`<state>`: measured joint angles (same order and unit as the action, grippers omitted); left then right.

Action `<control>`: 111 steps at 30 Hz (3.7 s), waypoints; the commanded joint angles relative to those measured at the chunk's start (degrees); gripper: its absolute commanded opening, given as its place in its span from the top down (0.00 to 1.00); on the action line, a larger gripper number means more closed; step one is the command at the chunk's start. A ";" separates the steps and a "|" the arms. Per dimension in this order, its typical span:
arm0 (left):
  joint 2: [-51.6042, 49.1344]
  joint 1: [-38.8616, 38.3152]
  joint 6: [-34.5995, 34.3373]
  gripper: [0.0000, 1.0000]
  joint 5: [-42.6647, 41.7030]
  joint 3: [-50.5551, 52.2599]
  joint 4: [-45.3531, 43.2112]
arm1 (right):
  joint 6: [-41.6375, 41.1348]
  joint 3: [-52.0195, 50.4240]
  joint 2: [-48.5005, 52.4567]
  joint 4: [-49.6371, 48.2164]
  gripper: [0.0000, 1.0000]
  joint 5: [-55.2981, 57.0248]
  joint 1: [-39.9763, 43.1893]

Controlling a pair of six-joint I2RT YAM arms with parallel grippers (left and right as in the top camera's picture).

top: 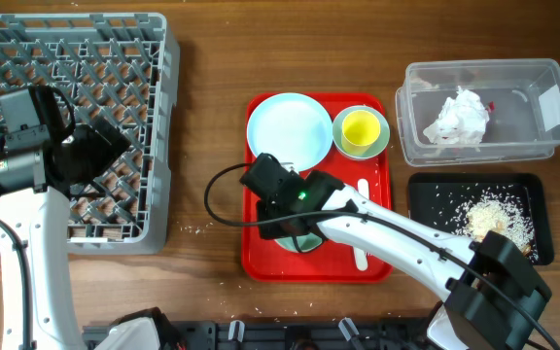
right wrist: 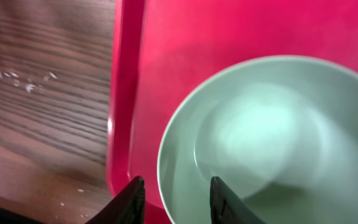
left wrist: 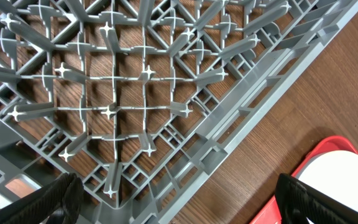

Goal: Sort waste into correct bins and load items into the dishwasher rack
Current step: 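Carry the emptied green bowl left and set it on the red tray, then withdraw the right gripper back above the clear bin, then reach the left gripper to the green bowl and grasp its rim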

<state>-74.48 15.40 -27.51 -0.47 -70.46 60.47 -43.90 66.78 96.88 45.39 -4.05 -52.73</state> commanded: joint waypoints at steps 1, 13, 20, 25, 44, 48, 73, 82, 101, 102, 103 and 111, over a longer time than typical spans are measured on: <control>-0.33 0.26 0.07 0.00 0.09 -0.66 0.02 | 0.39 0.26 0.31 -0.55 0.66 -0.04 -0.20; -0.33 0.26 0.07 0.00 0.09 -0.66 0.02 | 6.69 18.60 -13.38 18.88 0.00 8.72 12.26; -0.33 0.26 0.07 0.00 0.09 -0.66 0.02 | 12.52 21.18 -25.29 22.10 0.00 14.60 32.50; -0.33 0.26 0.07 0.00 0.09 -0.66 0.02 | 10.73 21.18 -29.49 23.26 0.00 10.95 42.25; -0.33 0.26 0.07 0.00 0.09 -0.66 0.02 | 18.05 18.47 -21.66 20.17 0.00 9.44 46.66; -0.33 0.26 0.07 0.00 0.11 -0.66 0.02 | 18.27 18.47 -21.99 21.73 0.00 11.69 55.36; -2.05 -52.50 -1.40 0.00 -30.62 1.14 -18.08 | 18.23 18.32 -21.99 24.52 0.00 8.28 65.07; -16.06 -68.74 -18.12 0.15 -7.23 1.14 -15.19 | 18.23 18.32 -21.84 24.52 0.00 8.28 65.07; -32.22 -77.31 -29.16 0.63 5.44 1.14 -17.86 | 18.25 18.32 -21.33 24.50 0.00 8.28 65.07; -32.28 -77.55 -29.16 0.63 6.12 1.14 -17.86 | 18.23 18.32 -21.33 24.52 0.00 8.28 65.07; -32.41 -77.83 -29.16 0.63 6.78 1.14 -17.86 | 18.25 18.32 -21.33 24.52 0.00 8.28 65.07; -35.28 -80.52 -29.16 0.69 7.28 1.14 -18.95 | 18.25 18.32 -21.33 24.52 0.00 8.28 65.07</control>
<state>-108.88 -64.69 -55.90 5.15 -69.43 41.67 -25.43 84.47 75.85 69.87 4.54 12.32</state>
